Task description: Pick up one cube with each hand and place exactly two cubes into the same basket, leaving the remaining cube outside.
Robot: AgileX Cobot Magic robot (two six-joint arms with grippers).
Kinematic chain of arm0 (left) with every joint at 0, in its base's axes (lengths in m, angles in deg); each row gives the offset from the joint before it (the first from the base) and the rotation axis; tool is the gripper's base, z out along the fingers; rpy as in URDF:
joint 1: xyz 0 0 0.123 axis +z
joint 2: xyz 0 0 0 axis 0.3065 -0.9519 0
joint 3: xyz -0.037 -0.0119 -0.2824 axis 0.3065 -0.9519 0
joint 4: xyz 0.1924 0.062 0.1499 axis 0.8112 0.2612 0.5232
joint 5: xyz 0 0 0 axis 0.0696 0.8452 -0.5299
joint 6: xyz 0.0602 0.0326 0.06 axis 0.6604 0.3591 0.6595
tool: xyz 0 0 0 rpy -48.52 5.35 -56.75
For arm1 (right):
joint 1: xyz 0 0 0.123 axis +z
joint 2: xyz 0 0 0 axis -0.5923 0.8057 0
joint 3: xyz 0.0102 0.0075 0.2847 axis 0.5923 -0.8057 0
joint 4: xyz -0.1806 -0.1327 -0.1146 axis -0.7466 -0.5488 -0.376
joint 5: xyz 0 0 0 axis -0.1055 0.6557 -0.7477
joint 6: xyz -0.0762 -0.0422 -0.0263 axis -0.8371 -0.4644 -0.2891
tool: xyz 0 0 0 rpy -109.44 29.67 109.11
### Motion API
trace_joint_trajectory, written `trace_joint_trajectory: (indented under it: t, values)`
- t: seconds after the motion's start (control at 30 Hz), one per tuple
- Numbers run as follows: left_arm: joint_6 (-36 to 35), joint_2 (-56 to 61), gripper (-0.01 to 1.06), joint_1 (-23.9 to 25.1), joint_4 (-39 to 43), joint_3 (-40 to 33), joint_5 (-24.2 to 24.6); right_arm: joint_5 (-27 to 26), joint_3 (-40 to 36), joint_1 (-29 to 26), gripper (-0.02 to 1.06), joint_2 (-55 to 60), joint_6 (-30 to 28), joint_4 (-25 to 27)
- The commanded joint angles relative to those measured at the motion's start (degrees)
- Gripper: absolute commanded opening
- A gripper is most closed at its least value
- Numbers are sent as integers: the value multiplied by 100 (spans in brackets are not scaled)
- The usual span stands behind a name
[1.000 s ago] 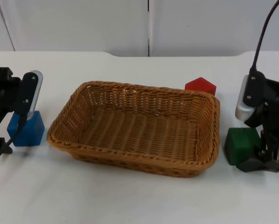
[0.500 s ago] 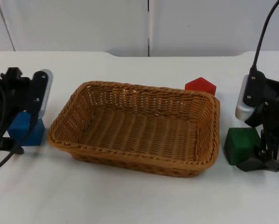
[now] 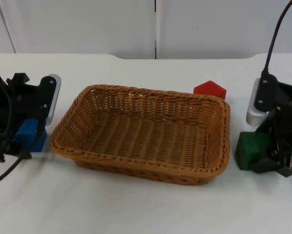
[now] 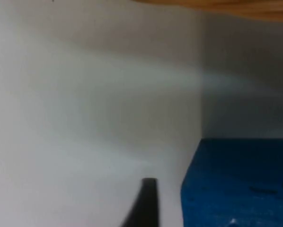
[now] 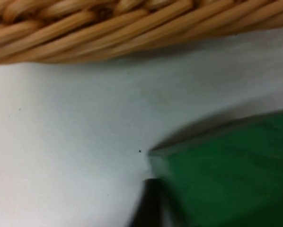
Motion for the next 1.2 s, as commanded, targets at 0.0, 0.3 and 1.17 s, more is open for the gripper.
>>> trace_joint_trajectory:
  t: [0.0, 0.3, 1.17]
  values:
    - [-16, -46, 60, -35, -72, -22, 25, 0, 14, 44, 57, -12, -31, 21]
    - [-152, -35, 0, -35, -72, -22, 7, -22, 14, 32, 0, -157, 150, 1]
    - [-1861, 1787, 0, 0, 74, -33, 601, 449, 14, 23, 0, -1905, 2492, -1864]
